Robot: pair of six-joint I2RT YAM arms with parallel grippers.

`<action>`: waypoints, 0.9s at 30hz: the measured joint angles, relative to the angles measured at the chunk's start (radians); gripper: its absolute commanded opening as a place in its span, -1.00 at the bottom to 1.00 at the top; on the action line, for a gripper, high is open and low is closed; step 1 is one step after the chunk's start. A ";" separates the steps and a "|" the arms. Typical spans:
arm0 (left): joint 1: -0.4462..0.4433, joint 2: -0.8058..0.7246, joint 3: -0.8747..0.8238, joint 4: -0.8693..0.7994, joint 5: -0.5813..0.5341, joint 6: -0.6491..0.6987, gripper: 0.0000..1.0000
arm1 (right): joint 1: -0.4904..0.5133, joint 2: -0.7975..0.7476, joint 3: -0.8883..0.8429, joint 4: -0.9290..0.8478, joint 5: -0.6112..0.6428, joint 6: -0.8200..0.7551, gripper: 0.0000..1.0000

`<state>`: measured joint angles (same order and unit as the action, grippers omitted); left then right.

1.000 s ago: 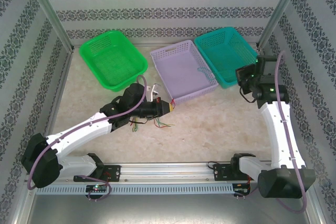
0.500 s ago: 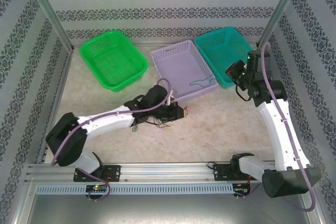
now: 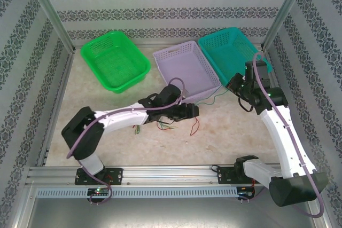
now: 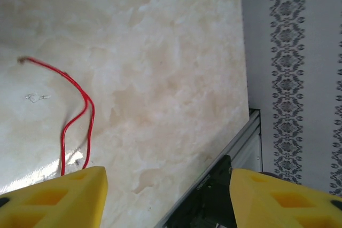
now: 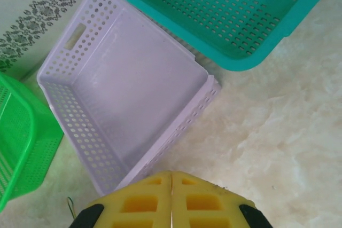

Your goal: Untangle the cables

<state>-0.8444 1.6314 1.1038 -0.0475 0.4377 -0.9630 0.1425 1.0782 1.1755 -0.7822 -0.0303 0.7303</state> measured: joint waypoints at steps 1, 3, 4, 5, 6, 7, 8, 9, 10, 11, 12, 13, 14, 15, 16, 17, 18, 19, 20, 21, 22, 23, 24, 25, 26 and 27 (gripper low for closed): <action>0.000 -0.029 0.014 -0.031 -0.010 0.015 0.27 | 0.000 0.000 0.000 -0.005 0.000 -0.006 -1.00; 0.000 -0.085 0.051 -0.084 -0.036 0.049 0.27 | 0.000 0.002 0.000 -0.017 -0.001 -0.021 -1.00; 0.000 -0.113 0.070 -0.112 -0.052 0.068 0.27 | 0.006 0.003 0.000 -0.022 -0.001 -0.028 -1.00; 0.000 -0.138 0.088 -0.141 -0.064 0.086 0.26 | 0.008 0.005 0.002 -0.029 -0.002 -0.034 -1.00; 0.000 -0.161 0.105 -0.165 -0.077 0.104 0.27 | 0.015 0.008 0.004 -0.035 -0.002 -0.041 -1.00; 0.000 -0.182 0.124 -0.191 -0.086 0.125 0.27 | 0.023 0.012 0.008 -0.043 -0.003 -0.050 -1.00; 0.001 -0.198 0.145 -0.216 -0.096 0.146 0.26 | 0.034 0.017 0.013 -0.049 -0.003 -0.054 -1.00; 0.002 -0.205 0.165 -0.239 -0.098 0.166 0.25 | 0.045 0.022 0.019 -0.056 -0.004 -0.057 -1.00; 0.002 -0.206 0.193 -0.261 -0.098 0.190 0.23 | 0.058 0.027 0.025 -0.059 -0.004 -0.058 -1.00; 0.002 -0.199 0.220 -0.282 -0.091 0.216 0.22 | 0.071 0.032 0.030 -0.061 -0.004 -0.057 -1.00; 0.003 -0.188 0.242 -0.296 -0.079 0.235 0.22 | 0.084 0.037 0.034 -0.063 -0.003 -0.057 -1.00; 0.005 -0.168 0.270 -0.309 -0.058 0.258 0.22 | 0.098 0.042 0.039 -0.064 -0.003 -0.057 -1.00; 0.006 -0.140 0.298 -0.319 -0.030 0.280 0.23 | 0.115 0.048 0.042 -0.063 -0.003 -0.056 -1.00; 0.006 -0.116 0.318 -0.325 -0.011 0.295 0.23 | 0.129 0.054 0.045 -0.064 -0.003 -0.056 -1.00; 0.006 -0.089 0.335 -0.331 0.007 0.312 0.24 | 0.144 0.061 0.050 -0.064 -0.003 -0.056 -1.00; 0.006 -0.066 0.343 -0.336 0.021 0.325 0.25 | 0.158 0.070 0.056 -0.063 -0.004 -0.055 -1.00; 0.006 -0.050 0.344 -0.342 0.031 0.337 0.25 | 0.170 0.077 0.063 -0.064 -0.004 -0.054 -1.00; 0.006 -0.031 0.345 -0.354 0.040 0.351 0.25 | 0.185 0.087 0.071 -0.064 -0.004 -0.053 -1.00; 0.006 -0.018 0.346 -0.364 0.047 0.362 0.25 | 0.196 0.095 0.077 -0.063 -0.004 -0.053 -1.00; 0.006 -0.006 0.348 -0.371 0.053 0.370 0.25 | 0.206 0.103 0.083 -0.063 -0.004 -0.053 -1.00; 0.006 0.004 0.348 -0.378 0.057 0.380 0.24 | 0.217 0.110 0.088 -0.062 -0.005 -0.052 -1.00; 0.006 0.010 0.348 -0.383 0.059 0.386 0.24 | 0.226 0.116 0.091 -0.061 -0.005 -0.050 -1.00; 0.006 0.013 0.348 -0.387 0.060 0.391 0.24 | 0.234 0.120 0.093 -0.061 -0.009 -0.049 -1.00; 0.006 0.014 0.348 -0.388 0.059 0.396 0.23 | 0.242 0.125 0.097 -0.060 -0.011 -0.048 -1.00; 0.006 0.014 0.348 -0.388 0.058 0.399 0.22 | 0.249 0.129 0.100 -0.060 -0.012 -0.046 -1.00; 0.006 0.014 0.348 -0.387 0.055 0.403 0.20 | 0.254 0.132 0.103 -0.060 -0.014 -0.045 -1.00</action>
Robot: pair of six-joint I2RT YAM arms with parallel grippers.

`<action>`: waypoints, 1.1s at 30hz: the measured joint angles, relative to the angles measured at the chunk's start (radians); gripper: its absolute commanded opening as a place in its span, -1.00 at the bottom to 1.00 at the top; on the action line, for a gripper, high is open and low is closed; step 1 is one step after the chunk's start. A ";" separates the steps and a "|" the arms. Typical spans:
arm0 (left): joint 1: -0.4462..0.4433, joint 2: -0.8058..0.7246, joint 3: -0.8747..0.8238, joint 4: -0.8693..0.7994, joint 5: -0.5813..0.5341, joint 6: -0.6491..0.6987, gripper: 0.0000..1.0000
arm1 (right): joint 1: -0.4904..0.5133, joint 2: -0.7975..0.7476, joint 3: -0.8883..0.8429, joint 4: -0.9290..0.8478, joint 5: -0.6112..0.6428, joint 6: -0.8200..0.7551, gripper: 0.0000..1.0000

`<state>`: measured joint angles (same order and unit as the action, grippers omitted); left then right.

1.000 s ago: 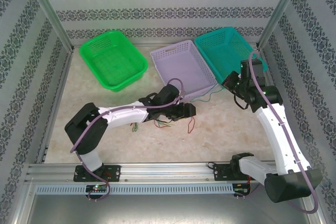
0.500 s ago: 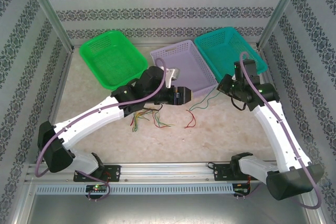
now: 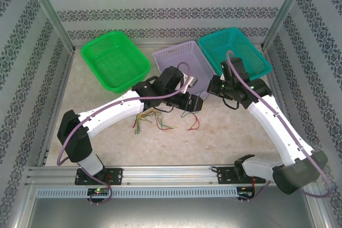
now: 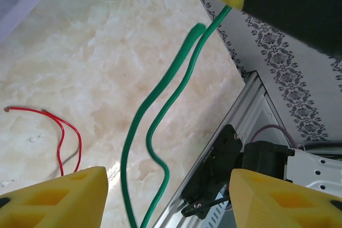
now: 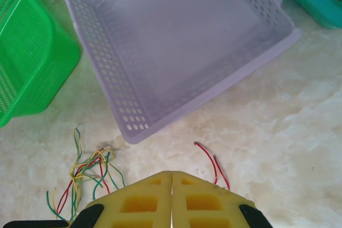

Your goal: Untangle the cables

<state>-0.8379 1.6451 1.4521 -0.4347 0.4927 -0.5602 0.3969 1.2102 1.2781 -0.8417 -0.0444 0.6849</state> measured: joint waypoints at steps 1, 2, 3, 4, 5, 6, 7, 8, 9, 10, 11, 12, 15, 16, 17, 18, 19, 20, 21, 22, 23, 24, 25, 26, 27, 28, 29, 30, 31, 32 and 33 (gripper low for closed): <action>0.000 0.000 0.000 0.000 -0.003 0.003 0.18 | 0.006 0.002 0.002 0.000 -0.002 0.001 -1.00; 0.000 0.000 0.000 0.000 -0.008 0.004 0.16 | 0.009 0.003 0.003 0.000 -0.005 0.002 -1.00; 0.000 0.000 0.000 0.000 -0.013 0.004 0.10 | 0.014 0.003 0.003 0.000 -0.005 0.005 -1.00; 0.000 0.000 0.000 0.000 -0.019 0.004 0.02 | 0.014 0.003 0.003 0.000 -0.008 0.008 -1.00; 0.000 0.000 0.000 0.001 -0.024 0.006 -0.05 | 0.019 0.003 0.003 0.000 -0.010 0.015 -1.00; 0.000 0.001 0.000 0.001 -0.029 0.008 -0.13 | 0.018 0.003 0.003 0.000 -0.011 0.019 -1.00; 0.000 0.002 0.000 0.001 -0.035 0.007 -0.20 | 0.018 0.003 0.003 0.000 -0.015 0.023 -1.00; 0.000 0.004 0.000 0.002 -0.042 0.007 -0.29 | 0.018 0.003 0.003 0.000 -0.017 0.026 -1.00; 0.000 0.006 0.000 0.002 -0.049 0.007 -0.36 | 0.018 0.003 0.003 0.000 -0.020 0.027 -1.00; 0.002 0.007 0.000 0.003 -0.054 0.004 -0.46 | 0.018 0.003 0.003 0.000 -0.023 0.031 -1.00; 0.002 0.008 0.000 0.007 -0.057 0.001 -0.54 | 0.019 0.003 0.003 0.000 -0.024 0.036 -1.00; 0.003 0.008 0.000 0.010 -0.061 -0.002 -0.63 | 0.020 0.003 0.003 0.000 -0.025 0.041 -1.00; 0.008 0.008 0.000 0.023 -0.075 -0.014 -0.88 | 0.020 -0.003 0.003 -0.001 -0.027 0.049 -1.00; 0.010 0.007 0.000 0.024 -0.082 -0.022 -0.93 | 0.020 -0.008 0.003 -0.001 -0.027 0.050 -1.00; 0.014 0.007 -0.002 0.025 -0.087 -0.028 -0.96 | 0.020 -0.015 0.002 -0.001 -0.027 0.050 -1.00; 0.016 0.005 -0.005 0.029 -0.091 -0.033 -0.98 | 0.020 -0.021 0.000 0.000 -0.027 0.052 -1.00; 0.023 -0.003 -0.015 0.039 -0.098 -0.044 -1.00 | 0.020 -0.032 -0.008 0.002 -0.027 0.053 -1.00; 0.031 -0.016 -0.032 0.048 -0.103 -0.055 -1.00 | 0.019 -0.044 -0.020 0.005 -0.027 0.058 -1.00; 0.040 -0.031 -0.048 0.056 -0.105 -0.064 -1.00 | 0.018 -0.053 -0.032 0.007 -0.027 0.065 -1.00; 0.055 -0.051 -0.068 0.061 -0.107 -0.079 -1.00 | 0.017 -0.064 -0.050 0.008 -0.027 0.072 -1.00; 0.070 -0.075 -0.086 0.068 -0.111 -0.095 -1.00 | 0.011 -0.074 -0.069 0.008 -0.027 0.080 -1.00; 0.086 -0.098 -0.102 0.072 -0.114 -0.109 -1.00 | 0.005 -0.084 -0.090 0.011 -0.028 0.093 -1.00; 0.103 -0.125 -0.118 0.079 -0.122 -0.126 -1.00 | -0.004 -0.096 -0.115 0.018 -0.029 0.108 -1.00; 0.121 -0.154 -0.134 0.083 -0.134 -0.143 -1.00 | -0.021 -0.112 -0.146 0.024 -0.031 0.127 -1.00; 0.139 -0.186 -0.150 0.085 -0.147 -0.159 -1.00 | -0.041 -0.129 -0.178 0.031 -0.035 0.151 -1.00; 0.162 -0.225 -0.169 0.087 -0.167 -0.182 -1.00 | -0.070 -0.153 -0.219 0.042 -0.042 0.179 -1.00; 0.186 -0.269 -0.189 0.090 -0.191 -0.206 -1.00 | -0.106 -0.184 -0.271 0.052 -0.050 0.213 -1.00; 0.212 -0.315 -0.214 0.094 -0.216 -0.232 -1.00 | -0.145 -0.217 -0.324 0.063 -0.060 0.254 -1.00; 0.234 -0.356 -0.238 0.103 -0.234 -0.256 -1.00 | -0.177 -0.251 -0.378 0.082 -0.072 0.296 -1.00; 0.259 -0.406 -0.271 0.113 -0.246 -0.288 -1.00 | -0.201 -0.286 -0.436 0.105 -0.100 0.353 -1.00; 0.275 -0.452 -0.305 0.116 -0.248 -0.323 -1.00 | -0.211 -0.317 -0.481 0.133 -0.133 0.408 -1.00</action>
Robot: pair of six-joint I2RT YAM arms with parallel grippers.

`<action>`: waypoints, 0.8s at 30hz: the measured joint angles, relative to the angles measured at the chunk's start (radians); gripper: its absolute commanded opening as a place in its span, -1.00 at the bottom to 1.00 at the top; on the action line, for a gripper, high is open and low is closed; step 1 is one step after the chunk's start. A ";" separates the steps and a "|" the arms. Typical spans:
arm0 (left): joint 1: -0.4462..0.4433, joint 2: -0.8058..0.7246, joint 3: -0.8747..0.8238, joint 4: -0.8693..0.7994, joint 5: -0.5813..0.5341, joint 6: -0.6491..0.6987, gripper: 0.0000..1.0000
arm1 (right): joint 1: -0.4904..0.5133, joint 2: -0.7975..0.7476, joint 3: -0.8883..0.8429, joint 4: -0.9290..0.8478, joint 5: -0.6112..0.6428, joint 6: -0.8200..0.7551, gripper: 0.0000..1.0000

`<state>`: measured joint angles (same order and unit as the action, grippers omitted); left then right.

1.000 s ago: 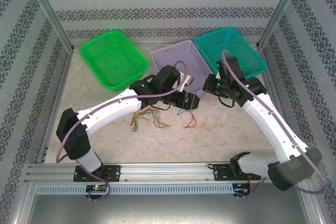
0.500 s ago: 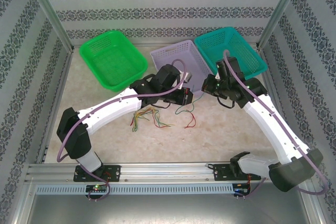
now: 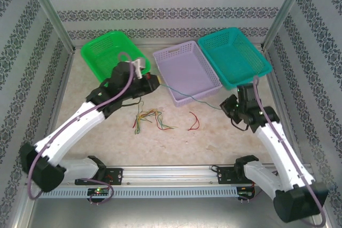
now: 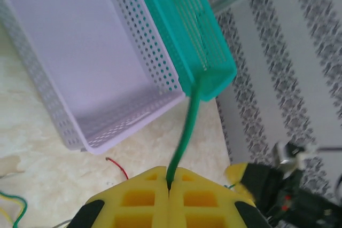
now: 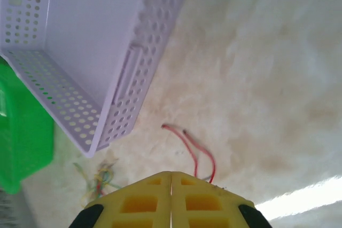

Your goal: Untangle the cables

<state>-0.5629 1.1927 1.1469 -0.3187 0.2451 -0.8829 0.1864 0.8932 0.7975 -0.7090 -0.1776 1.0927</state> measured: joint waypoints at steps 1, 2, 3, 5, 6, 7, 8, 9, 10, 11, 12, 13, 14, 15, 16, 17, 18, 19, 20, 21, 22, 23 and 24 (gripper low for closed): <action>0.003 -0.035 -0.032 0.006 -0.004 -0.032 -1.00 | 0.005 -0.027 -0.038 0.031 -0.033 0.053 -1.00; 0.009 -0.067 -0.069 0.013 -0.006 -0.070 -1.00 | 0.008 -0.056 -0.078 0.064 -0.064 0.115 -1.00; 0.017 -0.089 -0.100 0.021 -0.008 -0.103 -1.00 | 0.008 -0.084 -0.120 0.100 -0.092 0.179 -1.00; 0.035 -0.113 -0.148 0.025 -0.014 -0.169 -1.00 | 0.018 -0.132 -0.192 0.149 -0.134 0.296 -1.00; 0.040 -0.115 -0.165 0.027 -0.014 -0.198 -1.00 | 0.024 -0.156 -0.225 0.164 -0.147 0.356 -1.00; 0.043 -0.115 -0.175 0.029 -0.014 -0.220 -1.00 | 0.031 -0.177 -0.251 0.175 -0.154 0.405 -1.00; 0.047 -0.115 -0.186 0.035 -0.014 -0.244 -1.00 | 0.033 -0.199 -0.272 0.179 -0.159 0.452 -1.00; 0.049 -0.115 -0.193 0.039 -0.011 -0.265 -1.00 | 0.034 -0.224 -0.290 0.188 -0.163 0.496 -1.00; 0.053 -0.115 -0.196 0.044 -0.008 -0.282 -1.00 | 0.034 -0.241 -0.300 0.193 -0.164 0.529 -1.00; 0.055 -0.115 -0.196 0.048 -0.004 -0.301 -1.00 | 0.034 -0.261 -0.310 0.198 -0.166 0.564 -1.00; 0.056 -0.115 -0.196 0.056 -0.002 -0.317 -1.00 | 0.034 -0.274 -0.314 0.202 -0.167 0.590 -1.00; 0.056 -0.115 -0.196 0.060 -0.003 -0.330 -1.00 | 0.034 -0.281 -0.314 0.203 -0.166 0.612 -1.00; 0.057 -0.115 -0.196 0.061 -0.003 -0.347 -1.00 | 0.034 -0.290 -0.315 0.203 -0.165 0.634 -1.00; 0.060 -0.115 -0.196 0.060 -0.003 -0.364 -1.00 | 0.034 -0.299 -0.318 0.204 -0.165 0.657 -1.00; 0.061 -0.116 -0.196 0.057 -0.003 -0.379 -1.00 | 0.034 -0.310 -0.323 0.211 -0.164 0.673 -1.00; 0.062 -0.117 -0.196 0.052 -0.003 -0.396 -1.00 | 0.034 -0.325 -0.334 0.218 -0.164 0.693 -1.00; 0.062 -0.121 -0.195 0.041 -0.003 -0.410 -1.00 | 0.034 -0.341 -0.345 0.225 -0.164 0.713 -1.00; 0.062 -0.122 -0.192 0.027 -0.002 -0.421 -1.00 | 0.034 -0.351 -0.355 0.232 -0.165 0.726 -1.00; 0.062 -0.123 -0.185 0.010 -0.002 -0.433 -1.00 | 0.034 -0.359 -0.365 0.237 -0.166 0.739 -1.00; 0.062 -0.123 -0.175 -0.007 0.002 -0.444 -1.00 | 0.034 -0.364 -0.371 0.243 -0.166 0.746 -1.00; 0.062 -0.123 -0.166 -0.022 0.002 -0.453 -1.00 | 0.034 -0.365 -0.373 0.246 -0.166 0.753 -1.00; 0.062 -0.123 -0.154 -0.037 0.003 -0.463 -1.00 | 0.034 -0.365 -0.373 0.249 -0.166 0.756 -1.00; 0.062 -0.123 -0.140 -0.056 0.005 -0.474 -1.00 | 0.034 -0.365 -0.373 0.252 -0.166 0.757 -1.00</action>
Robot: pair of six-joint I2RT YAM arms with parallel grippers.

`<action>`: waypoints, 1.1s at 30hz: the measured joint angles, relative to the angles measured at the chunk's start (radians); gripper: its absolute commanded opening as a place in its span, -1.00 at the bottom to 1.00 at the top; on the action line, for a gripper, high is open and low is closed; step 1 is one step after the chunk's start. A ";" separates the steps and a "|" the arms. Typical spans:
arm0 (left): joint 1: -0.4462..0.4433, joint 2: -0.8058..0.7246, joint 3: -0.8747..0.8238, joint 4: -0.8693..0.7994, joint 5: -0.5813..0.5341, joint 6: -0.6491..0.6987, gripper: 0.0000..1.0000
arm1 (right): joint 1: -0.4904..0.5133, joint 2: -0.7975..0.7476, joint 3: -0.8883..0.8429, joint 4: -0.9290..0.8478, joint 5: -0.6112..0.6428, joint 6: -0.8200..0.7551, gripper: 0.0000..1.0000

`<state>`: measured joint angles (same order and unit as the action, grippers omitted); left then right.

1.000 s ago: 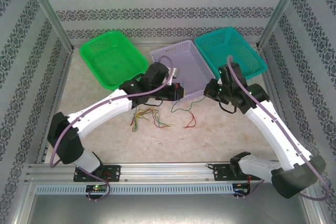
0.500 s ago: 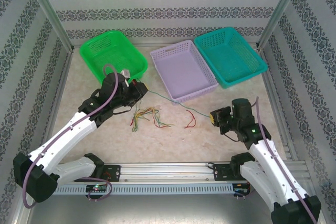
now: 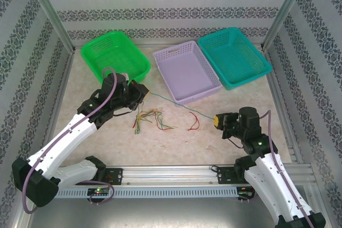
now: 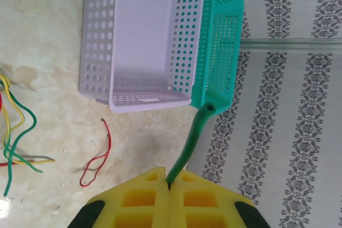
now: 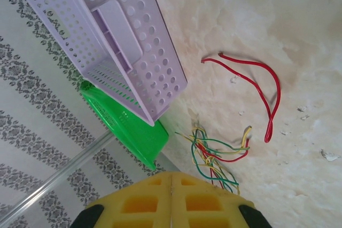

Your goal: Untangle the cables

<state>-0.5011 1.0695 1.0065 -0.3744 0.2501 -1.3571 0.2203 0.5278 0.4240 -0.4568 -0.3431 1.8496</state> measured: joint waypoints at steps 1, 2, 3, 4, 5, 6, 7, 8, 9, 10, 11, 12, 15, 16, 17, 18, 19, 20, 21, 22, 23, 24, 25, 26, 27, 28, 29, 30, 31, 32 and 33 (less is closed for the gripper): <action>0.000 0.000 0.009 -0.013 0.001 -0.009 -1.00 | 0.000 0.000 0.000 0.003 0.000 0.000 -1.00; 0.000 0.000 0.021 -0.033 0.001 -0.018 -1.00 | 0.000 0.000 0.001 0.005 0.000 0.000 -1.00; 0.001 0.000 0.033 -0.051 0.001 -0.029 -1.00 | 0.000 0.000 0.002 0.006 0.001 -0.001 -1.00; 0.001 0.000 0.040 -0.062 0.003 -0.038 -1.00 | 0.000 0.000 0.005 0.006 0.001 -0.003 -1.00; 0.004 0.002 0.050 -0.077 0.010 -0.052 -1.00 | 0.000 0.001 0.010 0.006 0.001 -0.009 -1.00; 0.006 0.005 0.056 -0.089 0.016 -0.068 -1.00 | 0.000 0.006 0.021 0.004 0.005 -0.017 -1.00; 0.008 0.011 0.062 -0.097 0.019 -0.080 -1.00 | 0.000 0.014 0.035 0.000 0.012 -0.024 -1.00; 0.013 0.021 0.068 -0.104 0.024 -0.097 -0.92 | 0.000 0.029 0.054 -0.005 0.023 -0.033 -1.00; 0.019 0.031 0.072 -0.108 0.029 -0.112 -0.73 | 0.005 0.049 0.077 -0.013 0.040 -0.045 -1.00; 0.025 0.039 0.073 -0.111 0.030 -0.122 -0.51 | 0.018 0.068 0.099 -0.020 0.060 -0.051 -1.00; 0.033 0.046 0.073 -0.113 0.013 -0.134 -0.32 | 0.037 0.088 0.122 -0.036 0.097 -0.059 -1.00; 0.052 0.048 0.073 -0.113 -0.006 -0.148 -0.14 | 0.056 0.108 0.140 -0.058 0.141 -0.065 -1.00; 0.093 0.048 0.075 -0.113 -0.050 -0.182 0.26 | 0.119 0.158 0.174 -0.094 0.251 -0.065 -1.00; 0.095 0.048 0.076 -0.113 -0.051 -0.188 0.33 | 0.137 0.176 0.184 -0.099 0.280 -0.064 -1.00; 0.096 0.048 0.078 -0.115 -0.053 -0.196 0.41 | 0.152 0.192 0.197 -0.101 0.307 -0.061 -1.00; 0.096 0.048 0.082 -0.119 -0.053 -0.201 0.49 | 0.164 0.213 0.214 -0.102 0.333 -0.060 -1.00; 0.096 0.048 0.090 -0.129 -0.054 -0.203 0.55 | 0.171 0.233 0.234 -0.103 0.355 -0.061 -1.00; 0.096 0.048 0.104 -0.148 -0.058 -0.208 0.59 | 0.174 0.259 0.259 -0.101 0.374 -0.061 -1.00; 0.096 0.048 0.123 -0.166 -0.064 -0.207 0.61 | 0.175 0.288 0.288 -0.101 0.391 -0.064 -1.00; 0.095 0.048 0.146 -0.183 -0.073 -0.206 0.62 | 0.175 0.314 0.316 -0.100 0.405 -0.069 -1.00; 0.095 0.048 0.174 -0.196 -0.084 -0.201 0.60 | 0.175 0.343 0.346 -0.097 0.414 -0.072 -1.00; 0.093 0.048 0.207 -0.204 -0.097 -0.193 0.55 | 0.177 0.371 0.373 -0.089 0.422 -0.075 -1.00; 0.089 0.048 0.236 -0.206 -0.103 -0.188 0.49 | 0.181 0.393 0.392 -0.080 0.427 -0.076 -1.00; 0.087 0.049 0.264 -0.206 -0.103 -0.178 0.47 | 0.187 0.415 0.409 -0.071 0.433 -0.077 -1.00; 0.080 0.053 0.291 -0.203 -0.099 -0.166 0.48 | 0.195 0.436 0.422 -0.064 0.436 -0.077 -1.00; 0.073 0.058 0.308 -0.200 -0.092 -0.158 0.48 | 0.204 0.454 0.432 -0.058 0.437 -0.076 -1.00; 0.061 0.069 0.320 -0.194 -0.081 -0.153 0.49 | 0.214 0.472 0.441 -0.051 0.437 -0.076 -1.00; 0.045 0.082 0.324 -0.190 -0.073 -0.149 0.50 | 0.224 0.487 0.449 -0.047 0.438 -0.076 -1.00; 0.027 0.098 0.323 -0.187 -0.067 -0.146 0.50 | 0.232 0.500 0.456 -0.042 0.439 -0.076 -1.00; 0.004 0.120 0.318 -0.187 -0.061 -0.146 0.51 | 0.243 0.514 0.465 -0.037 0.440 -0.076 -1.00; -0.018 0.142 0.310 -0.185 -0.059 -0.146 0.51 | 0.252 0.525 0.472 -0.031 0.440 -0.076 -1.00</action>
<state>-0.5190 1.2114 1.3167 -0.5598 0.1913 -1.5032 0.4725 1.0527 0.8963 -0.4881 0.0971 1.7733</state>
